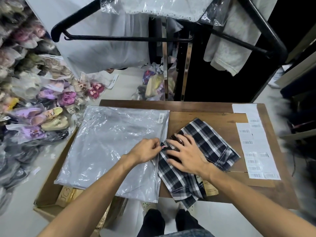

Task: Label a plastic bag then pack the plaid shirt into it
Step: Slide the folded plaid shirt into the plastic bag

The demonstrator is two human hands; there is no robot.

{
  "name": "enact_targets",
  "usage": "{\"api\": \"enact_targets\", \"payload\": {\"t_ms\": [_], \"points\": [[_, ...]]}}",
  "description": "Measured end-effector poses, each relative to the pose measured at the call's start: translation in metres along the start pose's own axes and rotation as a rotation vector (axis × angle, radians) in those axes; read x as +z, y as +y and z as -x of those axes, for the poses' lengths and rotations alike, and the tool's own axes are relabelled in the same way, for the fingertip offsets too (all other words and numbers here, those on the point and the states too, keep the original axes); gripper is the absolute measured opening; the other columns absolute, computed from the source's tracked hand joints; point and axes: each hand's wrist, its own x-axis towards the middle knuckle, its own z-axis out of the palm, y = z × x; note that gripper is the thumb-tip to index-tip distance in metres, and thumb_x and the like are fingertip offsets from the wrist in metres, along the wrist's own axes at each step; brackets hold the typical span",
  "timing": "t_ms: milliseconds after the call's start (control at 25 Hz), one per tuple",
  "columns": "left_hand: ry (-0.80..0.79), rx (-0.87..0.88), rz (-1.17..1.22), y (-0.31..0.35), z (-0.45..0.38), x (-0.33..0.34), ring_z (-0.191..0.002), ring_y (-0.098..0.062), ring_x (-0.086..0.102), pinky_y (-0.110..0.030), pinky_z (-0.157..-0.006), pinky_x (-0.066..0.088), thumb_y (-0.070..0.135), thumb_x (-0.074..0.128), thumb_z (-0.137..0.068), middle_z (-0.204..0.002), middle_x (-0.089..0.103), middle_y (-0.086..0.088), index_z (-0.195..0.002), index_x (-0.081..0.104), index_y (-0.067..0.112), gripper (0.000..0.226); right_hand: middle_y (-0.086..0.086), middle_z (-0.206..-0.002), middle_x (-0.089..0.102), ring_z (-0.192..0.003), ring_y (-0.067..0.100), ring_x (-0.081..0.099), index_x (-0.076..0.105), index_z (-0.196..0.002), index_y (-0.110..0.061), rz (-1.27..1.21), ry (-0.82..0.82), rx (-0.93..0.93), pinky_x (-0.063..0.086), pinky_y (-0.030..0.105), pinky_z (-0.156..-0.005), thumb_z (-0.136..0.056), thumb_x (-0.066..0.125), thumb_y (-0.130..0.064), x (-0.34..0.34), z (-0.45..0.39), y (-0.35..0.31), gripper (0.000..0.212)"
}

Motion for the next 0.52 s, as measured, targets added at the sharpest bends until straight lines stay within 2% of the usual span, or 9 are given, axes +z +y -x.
{"api": "enact_targets", "payload": {"t_ms": [120, 240, 360, 440, 520], "points": [[-0.017, -0.038, 0.074, 0.0, 0.001, 0.0, -0.079, -0.03, 0.07, -0.042, -0.077, 0.056, 0.026, 0.052, -0.099, -0.08, 0.072, -0.009, -0.08, 0.054, 0.019, 0.021, -0.004, -0.162, 0.039, -0.154, 0.029, 0.023, 0.05, -0.144, -0.047, 0.011, -0.138, 0.091, 0.019, 0.071, -0.116, -0.103, 0.025, -0.067, 0.005, -0.002, -0.007, 0.052], [-0.023, -0.044, 0.069, 0.004, 0.001, 0.001, -0.081, -0.032, 0.07, -0.043, -0.077, 0.056, 0.026, 0.052, -0.098, -0.083, 0.073, -0.012, -0.082, 0.056, 0.015, 0.02, -0.007, -0.169, 0.022, -0.158, 0.026, 0.004, 0.034, -0.153, -0.049, 0.003, -0.227, 0.215, 0.005, 0.073, -0.118, -0.102, 0.016, -0.07, 0.01, -0.008, -0.008, 0.058], [-0.03, -0.027, 0.053, 0.009, 0.002, 0.002, -0.073, -0.026, 0.063, -0.038, -0.073, 0.052, 0.022, 0.053, -0.099, -0.084, 0.071, -0.013, -0.082, 0.055, 0.01, 0.021, -0.008, -0.17, 0.014, -0.158, 0.026, -0.005, 0.034, -0.154, -0.046, -0.03, -0.252, 0.311, -0.007, 0.071, -0.118, -0.1, 0.015, -0.07, 0.009, -0.022, -0.013, 0.061], [-0.028, -0.016, 0.053, 0.011, 0.003, 0.004, -0.069, -0.02, 0.055, -0.034, -0.067, 0.045, 0.02, 0.054, -0.1, -0.079, 0.065, -0.011, -0.08, 0.053, 0.011, 0.021, -0.008, -0.171, 0.013, -0.158, 0.026, -0.007, 0.035, -0.153, -0.045, -0.056, -0.228, 0.358, -0.008, 0.07, -0.118, -0.099, 0.015, -0.069, 0.011, -0.029, -0.013, 0.063], [-0.037, -0.011, 0.019, 0.013, 0.003, 0.007, -0.07, -0.021, 0.053, -0.035, -0.066, 0.044, 0.021, 0.053, -0.1, -0.076, 0.062, -0.008, -0.081, 0.053, 0.012, 0.021, -0.008, -0.171, 0.012, -0.157, 0.025, -0.009, 0.034, -0.154, -0.044, -0.071, -0.228, 0.416, -0.007, 0.071, -0.118, -0.096, 0.013, -0.068, 0.013, -0.035, -0.011, 0.066]]}}
